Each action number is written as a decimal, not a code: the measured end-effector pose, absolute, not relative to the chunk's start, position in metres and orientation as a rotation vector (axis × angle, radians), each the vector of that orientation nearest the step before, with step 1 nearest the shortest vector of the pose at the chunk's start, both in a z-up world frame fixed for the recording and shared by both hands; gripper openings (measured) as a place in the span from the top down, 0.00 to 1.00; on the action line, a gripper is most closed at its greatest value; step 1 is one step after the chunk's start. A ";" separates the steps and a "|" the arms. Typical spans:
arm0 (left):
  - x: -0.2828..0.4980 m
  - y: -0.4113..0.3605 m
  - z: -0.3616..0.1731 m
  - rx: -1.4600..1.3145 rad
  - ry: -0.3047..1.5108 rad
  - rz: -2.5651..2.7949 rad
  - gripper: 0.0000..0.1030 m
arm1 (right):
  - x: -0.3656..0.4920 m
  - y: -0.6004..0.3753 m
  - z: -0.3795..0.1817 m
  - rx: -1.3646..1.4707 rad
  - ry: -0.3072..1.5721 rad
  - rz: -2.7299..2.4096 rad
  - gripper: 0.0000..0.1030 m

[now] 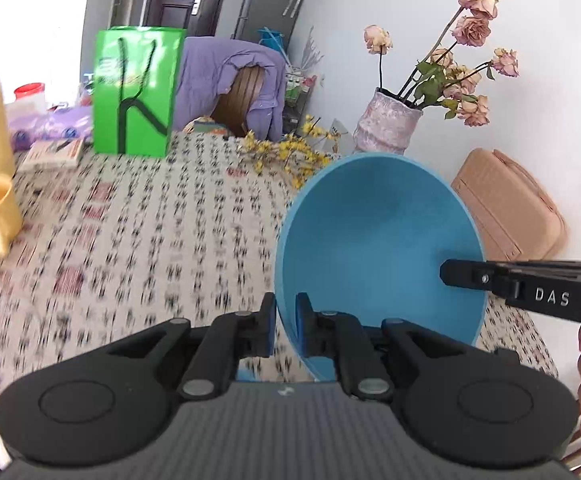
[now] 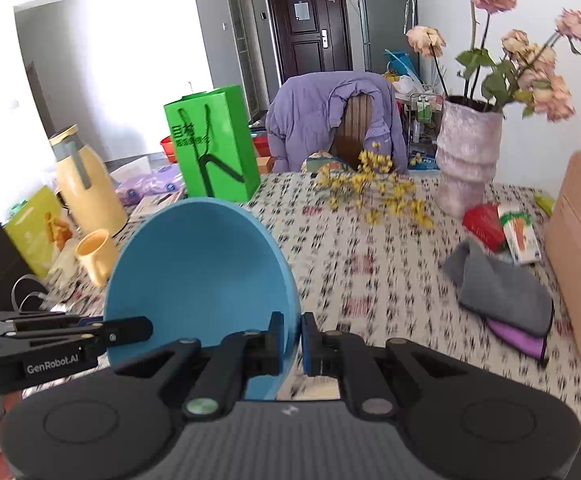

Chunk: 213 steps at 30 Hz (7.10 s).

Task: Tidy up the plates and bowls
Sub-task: 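Grasp the blue bowl rim with both tools and carry it back, then nest the blue bowl onto the other blue bowls and open both tools, then grasp the stack of blue bowls by the rim with both tools, then carry the blue bowl stack over the cream plate stack with both tools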

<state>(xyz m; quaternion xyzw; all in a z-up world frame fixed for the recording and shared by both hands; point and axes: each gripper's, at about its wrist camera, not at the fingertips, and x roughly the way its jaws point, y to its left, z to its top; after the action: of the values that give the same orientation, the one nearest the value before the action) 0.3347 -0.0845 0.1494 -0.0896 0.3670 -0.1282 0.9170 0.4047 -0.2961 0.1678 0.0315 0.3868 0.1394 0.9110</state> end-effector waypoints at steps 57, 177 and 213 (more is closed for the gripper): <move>0.277 0.024 0.087 -0.110 0.763 -0.171 0.18 | 0.370 -0.198 0.076 0.014 0.955 0.469 0.44; 0.388 0.075 -0.009 -0.419 1.278 -0.517 0.70 | 0.445 -0.198 -0.010 0.263 1.318 0.613 0.70; 0.436 -0.155 0.011 -0.363 1.323 -0.636 0.71 | 0.446 -0.422 0.016 0.320 1.293 0.470 0.71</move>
<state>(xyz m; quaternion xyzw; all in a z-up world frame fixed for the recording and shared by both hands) 0.4362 -0.1555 0.0107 -0.1645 0.6002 -0.2884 0.7277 0.4458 -0.4218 0.0157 0.1469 0.5941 0.2160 0.7608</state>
